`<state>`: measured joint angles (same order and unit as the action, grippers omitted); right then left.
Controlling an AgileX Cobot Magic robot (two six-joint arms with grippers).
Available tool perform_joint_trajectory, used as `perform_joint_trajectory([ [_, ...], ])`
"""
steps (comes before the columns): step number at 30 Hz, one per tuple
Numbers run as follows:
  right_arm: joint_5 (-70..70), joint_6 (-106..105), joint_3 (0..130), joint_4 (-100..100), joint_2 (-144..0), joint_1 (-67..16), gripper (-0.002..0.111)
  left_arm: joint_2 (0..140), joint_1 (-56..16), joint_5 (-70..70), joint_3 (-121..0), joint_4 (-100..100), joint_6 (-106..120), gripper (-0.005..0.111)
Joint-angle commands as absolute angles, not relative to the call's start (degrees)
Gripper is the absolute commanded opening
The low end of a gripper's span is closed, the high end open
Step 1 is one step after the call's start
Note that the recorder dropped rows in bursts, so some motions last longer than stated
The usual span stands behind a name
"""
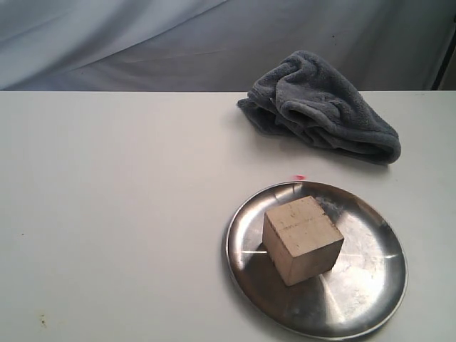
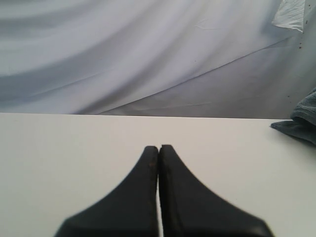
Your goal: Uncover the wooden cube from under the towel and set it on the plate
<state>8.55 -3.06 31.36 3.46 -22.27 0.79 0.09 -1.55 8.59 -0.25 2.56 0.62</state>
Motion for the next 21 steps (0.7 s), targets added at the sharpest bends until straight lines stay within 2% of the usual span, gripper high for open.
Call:
perform_joint_trajectory([
  [1,10.0,-3.6,26.3,3.5,-14.5,-0.8,0.000,0.0,-1.6,8.4,0.0,2.5,0.5,0.001],
  [7,9.3,-6.8,22.1,2.6,-10.1,-0.8,0.000,0.0,-1.6,8.4,0.0,2.5,0.5,0.001],
  [21,7.7,-4.7,21.8,1.9,0.0,-2.9,0.000,0.0,-1.6,8.4,0.0,2.5,0.5,0.001],
])
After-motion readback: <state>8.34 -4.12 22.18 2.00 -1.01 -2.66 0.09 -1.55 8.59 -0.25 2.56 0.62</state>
